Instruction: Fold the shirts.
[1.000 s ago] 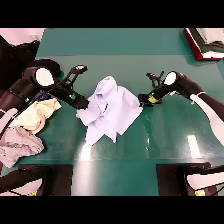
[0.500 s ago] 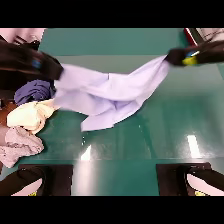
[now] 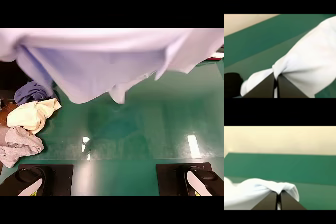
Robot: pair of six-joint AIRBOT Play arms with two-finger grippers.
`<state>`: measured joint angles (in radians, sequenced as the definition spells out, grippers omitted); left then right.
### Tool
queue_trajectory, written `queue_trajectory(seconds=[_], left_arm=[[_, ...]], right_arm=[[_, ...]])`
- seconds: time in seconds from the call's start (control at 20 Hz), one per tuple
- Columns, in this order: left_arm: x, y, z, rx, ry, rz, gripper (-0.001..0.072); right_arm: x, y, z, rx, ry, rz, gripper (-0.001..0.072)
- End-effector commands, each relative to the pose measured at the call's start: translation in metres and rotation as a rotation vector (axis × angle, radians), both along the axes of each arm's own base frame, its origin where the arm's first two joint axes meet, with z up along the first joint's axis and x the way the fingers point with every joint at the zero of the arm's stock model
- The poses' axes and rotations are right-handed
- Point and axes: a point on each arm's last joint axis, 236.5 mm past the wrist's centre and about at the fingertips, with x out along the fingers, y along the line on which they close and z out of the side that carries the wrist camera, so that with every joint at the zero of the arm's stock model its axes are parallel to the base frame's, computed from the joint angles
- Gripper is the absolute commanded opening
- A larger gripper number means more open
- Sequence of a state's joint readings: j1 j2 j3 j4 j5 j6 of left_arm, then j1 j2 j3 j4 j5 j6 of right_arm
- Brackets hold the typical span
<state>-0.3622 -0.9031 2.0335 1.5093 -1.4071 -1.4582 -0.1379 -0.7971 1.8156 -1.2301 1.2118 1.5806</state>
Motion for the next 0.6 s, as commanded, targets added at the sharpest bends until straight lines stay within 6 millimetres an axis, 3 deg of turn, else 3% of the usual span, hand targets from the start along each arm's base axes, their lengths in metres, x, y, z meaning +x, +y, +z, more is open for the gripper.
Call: queue_trajectory(seconds=[0.0,0.1,0.3,0.4,0.55], left_arm=[[-0.023,-0.004,0.007,-0.044,0.009,-0.04,0.0029],[-0.01,-0.01,-0.02,-0.011,0.099,-0.045,0.0028],[0.037,-0.028,-0.114,0.086,0.361,-0.04,0.0028],[0.061,-0.035,-0.174,0.141,0.506,-0.029,0.0028],[0.092,-0.047,-0.275,0.212,0.718,-0.022,0.0028]], right_arm=[[-0.034,-0.038,0.022,-0.029,-0.046,-0.171,0.0015],[-0.033,-0.059,0.013,-0.039,0.036,-0.248,0.0015],[0.009,-0.052,-0.025,0.028,0.228,-0.114,0.0015],[0.041,-0.038,-0.068,0.058,0.374,-0.015,0.0015],[0.089,-0.003,-0.163,0.042,0.635,0.107,0.0015]])
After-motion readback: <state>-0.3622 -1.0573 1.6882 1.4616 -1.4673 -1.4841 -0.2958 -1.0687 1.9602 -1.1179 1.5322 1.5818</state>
